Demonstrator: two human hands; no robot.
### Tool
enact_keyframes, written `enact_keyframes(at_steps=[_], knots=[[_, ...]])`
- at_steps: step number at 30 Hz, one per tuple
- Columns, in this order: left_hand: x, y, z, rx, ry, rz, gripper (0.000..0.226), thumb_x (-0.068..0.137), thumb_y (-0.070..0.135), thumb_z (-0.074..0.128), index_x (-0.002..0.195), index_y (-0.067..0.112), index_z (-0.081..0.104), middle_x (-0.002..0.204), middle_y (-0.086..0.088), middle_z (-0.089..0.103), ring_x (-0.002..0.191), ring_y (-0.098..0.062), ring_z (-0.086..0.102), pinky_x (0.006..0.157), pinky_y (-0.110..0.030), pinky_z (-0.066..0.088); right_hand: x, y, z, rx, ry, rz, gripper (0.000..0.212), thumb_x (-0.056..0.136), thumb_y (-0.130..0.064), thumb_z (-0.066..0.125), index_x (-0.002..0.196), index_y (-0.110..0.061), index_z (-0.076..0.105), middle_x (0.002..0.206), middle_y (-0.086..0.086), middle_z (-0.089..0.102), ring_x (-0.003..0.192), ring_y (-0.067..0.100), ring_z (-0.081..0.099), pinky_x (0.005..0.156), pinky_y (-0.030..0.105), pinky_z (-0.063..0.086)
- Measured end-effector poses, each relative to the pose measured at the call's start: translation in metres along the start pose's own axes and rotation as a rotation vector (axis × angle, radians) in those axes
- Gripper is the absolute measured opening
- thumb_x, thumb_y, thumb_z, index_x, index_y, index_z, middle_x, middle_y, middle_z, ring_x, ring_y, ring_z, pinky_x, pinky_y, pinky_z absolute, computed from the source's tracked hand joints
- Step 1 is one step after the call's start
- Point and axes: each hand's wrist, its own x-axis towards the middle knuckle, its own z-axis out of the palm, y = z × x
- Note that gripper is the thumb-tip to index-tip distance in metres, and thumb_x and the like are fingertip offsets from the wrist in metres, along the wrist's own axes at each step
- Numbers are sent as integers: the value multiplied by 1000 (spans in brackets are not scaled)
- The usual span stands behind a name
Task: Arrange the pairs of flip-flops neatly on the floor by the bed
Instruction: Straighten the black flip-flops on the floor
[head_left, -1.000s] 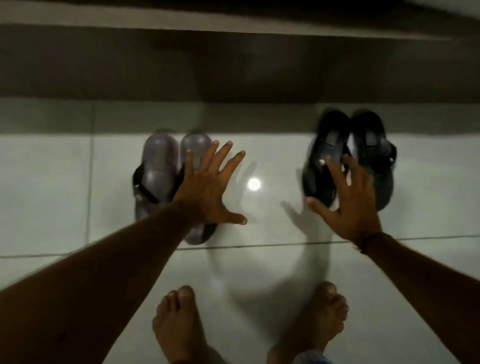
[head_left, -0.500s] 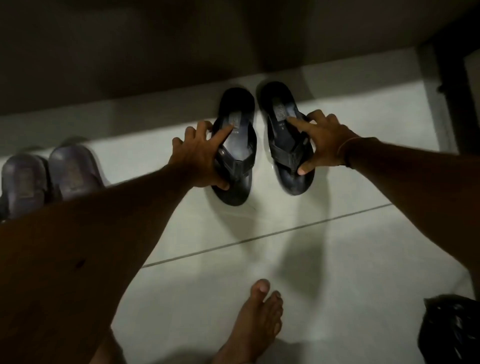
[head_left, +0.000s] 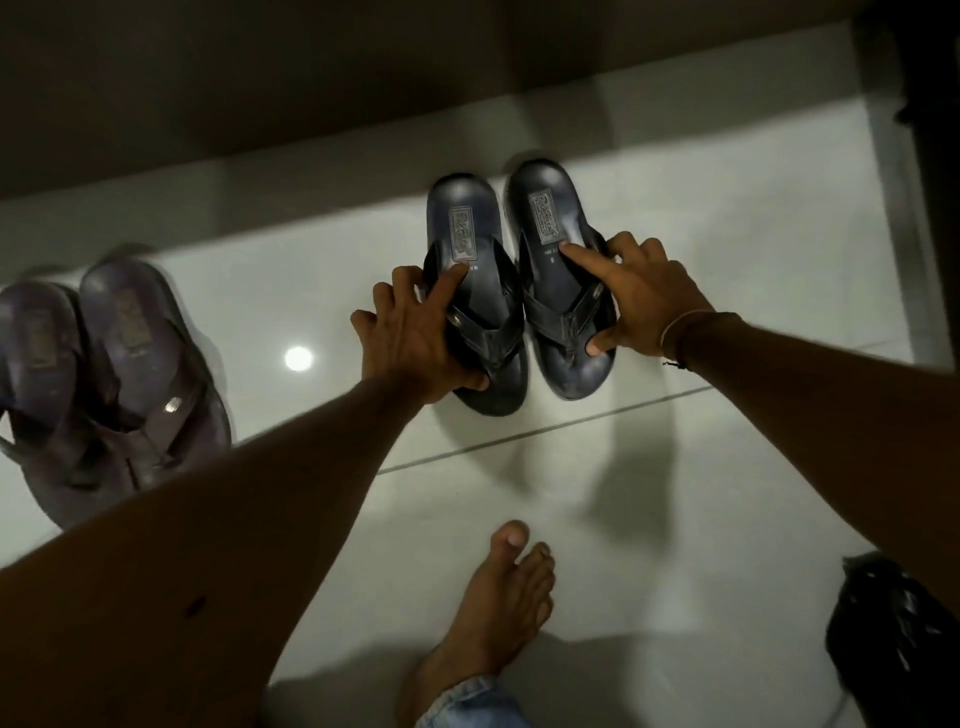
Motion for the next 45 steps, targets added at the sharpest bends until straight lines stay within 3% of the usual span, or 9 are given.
enact_keyframes(at_steps=[19,24,27,29,32,34,36,41,45], knots=[[-18,5,20,-51,-1,-1,135,48,70,90,159,44,17,155,-11,29,136,-40,36,105,-59,38,-15,4,15,21,-7,-38,133,56,-44,97,162,-41,17,145,17,40,121,45,46,96,57,50],[-27,-6,10,-130,39,6,163,33,77,89,159,51,-11,167,-8,5,142,-49,30,104,-70,37,-28,3,9,171,-2,17,166,40,-39,103,159,-48,-13,165,20,15,133,56,40,100,65,47],[-49,-16,-21,-136,14,-20,171,29,83,88,156,52,-24,171,-2,-15,151,-48,16,109,-77,29,-53,-10,-18,230,20,73,174,34,-39,104,158,-49,-18,171,17,-4,143,58,29,106,68,40],[-73,-20,-50,-111,12,-20,171,31,84,86,155,51,-27,170,3,-22,155,-45,6,113,-79,18,-77,-28,-46,256,48,97,172,36,-41,103,158,-49,-18,172,12,-7,147,55,23,106,68,40],[-126,-20,-120,-83,103,27,151,53,86,76,161,41,-21,173,1,-23,160,-35,-9,121,-74,2,-122,-75,-116,281,185,99,148,51,-47,91,162,-42,-6,173,6,2,150,45,22,109,64,43],[-166,-14,-181,-68,249,109,123,77,79,65,167,28,-3,176,-5,-11,161,-31,-7,125,-67,7,-152,-113,-174,279,329,68,121,61,-49,76,164,-32,15,171,6,19,149,38,29,112,58,43],[-205,-8,-265,-49,422,199,99,90,68,60,166,18,21,175,-10,11,161,-31,9,125,-60,17,-182,-158,-252,271,477,8,102,71,-52,68,162,-27,29,167,3,31,150,31,35,116,50,41],[-272,-1,-534,86,747,322,85,87,63,57,154,13,42,160,-13,45,149,-31,37,114,-53,29,-231,-284,-499,245,890,-177,81,90,-62,55,161,-31,31,168,-11,30,157,16,25,121,38,31],[-311,11,-780,183,1030,335,75,98,58,40,154,8,45,162,-14,43,151,-31,32,114,-54,29,-273,-372,-727,160,1191,-254,74,95,-59,49,160,-28,33,168,-6,32,158,18,22,119,45,36]])
